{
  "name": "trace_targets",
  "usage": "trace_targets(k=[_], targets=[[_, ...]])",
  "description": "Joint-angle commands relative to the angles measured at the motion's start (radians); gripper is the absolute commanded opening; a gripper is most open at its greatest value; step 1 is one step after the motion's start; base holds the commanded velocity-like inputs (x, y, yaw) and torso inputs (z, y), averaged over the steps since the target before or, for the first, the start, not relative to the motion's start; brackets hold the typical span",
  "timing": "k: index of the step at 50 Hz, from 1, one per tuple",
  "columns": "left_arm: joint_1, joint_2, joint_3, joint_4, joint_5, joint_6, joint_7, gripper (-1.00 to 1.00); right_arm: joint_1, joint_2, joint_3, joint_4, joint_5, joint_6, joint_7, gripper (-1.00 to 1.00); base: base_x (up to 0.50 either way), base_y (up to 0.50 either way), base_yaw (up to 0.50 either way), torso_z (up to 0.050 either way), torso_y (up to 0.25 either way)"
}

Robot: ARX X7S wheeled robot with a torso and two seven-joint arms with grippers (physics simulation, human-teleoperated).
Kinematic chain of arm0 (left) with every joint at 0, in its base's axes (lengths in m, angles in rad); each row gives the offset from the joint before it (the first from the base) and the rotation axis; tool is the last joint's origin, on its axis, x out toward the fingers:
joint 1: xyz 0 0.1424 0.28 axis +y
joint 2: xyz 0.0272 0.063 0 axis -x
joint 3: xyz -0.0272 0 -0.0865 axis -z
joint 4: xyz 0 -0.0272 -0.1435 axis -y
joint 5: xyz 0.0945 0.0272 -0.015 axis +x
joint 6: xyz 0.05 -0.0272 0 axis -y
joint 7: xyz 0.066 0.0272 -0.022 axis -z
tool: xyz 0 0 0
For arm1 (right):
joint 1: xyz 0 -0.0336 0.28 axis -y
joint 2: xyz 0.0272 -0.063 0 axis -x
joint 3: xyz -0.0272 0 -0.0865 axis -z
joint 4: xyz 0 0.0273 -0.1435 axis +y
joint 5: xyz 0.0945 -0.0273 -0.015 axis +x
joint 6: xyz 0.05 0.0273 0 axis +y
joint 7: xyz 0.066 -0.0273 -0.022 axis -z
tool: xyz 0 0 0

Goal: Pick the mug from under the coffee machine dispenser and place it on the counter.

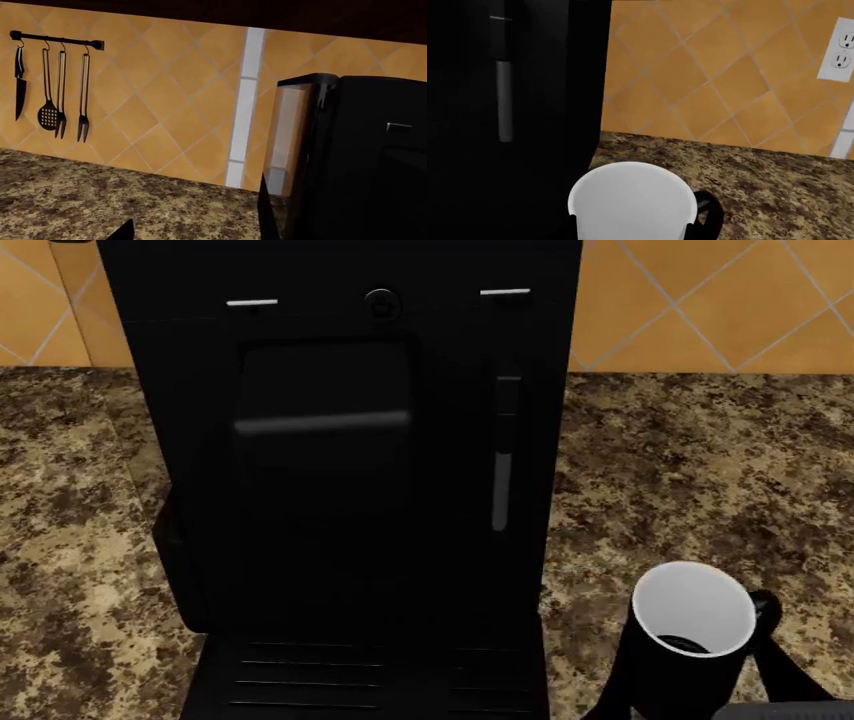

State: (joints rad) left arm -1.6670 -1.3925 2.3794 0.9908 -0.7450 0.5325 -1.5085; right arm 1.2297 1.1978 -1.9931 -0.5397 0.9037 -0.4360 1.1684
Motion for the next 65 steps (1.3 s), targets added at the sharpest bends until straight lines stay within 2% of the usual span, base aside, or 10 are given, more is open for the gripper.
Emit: trace_targets(k=[1,18,36,48,56,57,65], targets=[[0.006,-0.004,-0.01,0.002,-0.003,-0.007,0.009,1.0,-0.053,-0.003,0.018,0.143,0.049,-0.082,-0.01,-1.0,0.0,0.0,0.0,0.0,0.0],[0.041,0.004,-0.017,-0.016,0.01,0.008,-0.001,1.0,-0.09,-0.09,0.042,0.365,0.181,-0.125,-0.109,-1.0,0.0,0.0,0.0,0.0,0.0],[0.063,0.002,-0.032,-0.019,0.013,0.009,0.002,1.0,-0.233,-0.207,0.067,0.642,0.26,-0.245,-0.206,-1.0,0.0,0.0,0.0,0.0,0.0],[0.065,0.0,-0.045,-0.017,0.004,0.002,0.008,1.0,-0.284,-0.209,0.068,0.668,0.264,-0.272,-0.209,-1.0,0.0,0.0,0.0,0.0,0.0],[0.069,-0.004,-0.052,-0.02,0.001,0.003,0.011,1.0,-0.279,-0.175,0.056,0.595,0.21,-0.26,-0.168,-1.0,0.0,0.0,0.0,0.0,0.0],[0.069,-0.006,-0.053,-0.02,0.0,0.003,0.011,1.0,-0.277,-0.167,0.054,0.58,0.2,-0.256,-0.159,1.0,0.0,0.0,0.0,0.0,0.0],[0.073,-0.009,-0.06,-0.02,-0.002,0.002,0.015,1.0,-0.232,-0.086,0.044,0.424,0.102,-0.206,-0.073,1.0,0.0,0.0,0.0,0.0,0.0]])
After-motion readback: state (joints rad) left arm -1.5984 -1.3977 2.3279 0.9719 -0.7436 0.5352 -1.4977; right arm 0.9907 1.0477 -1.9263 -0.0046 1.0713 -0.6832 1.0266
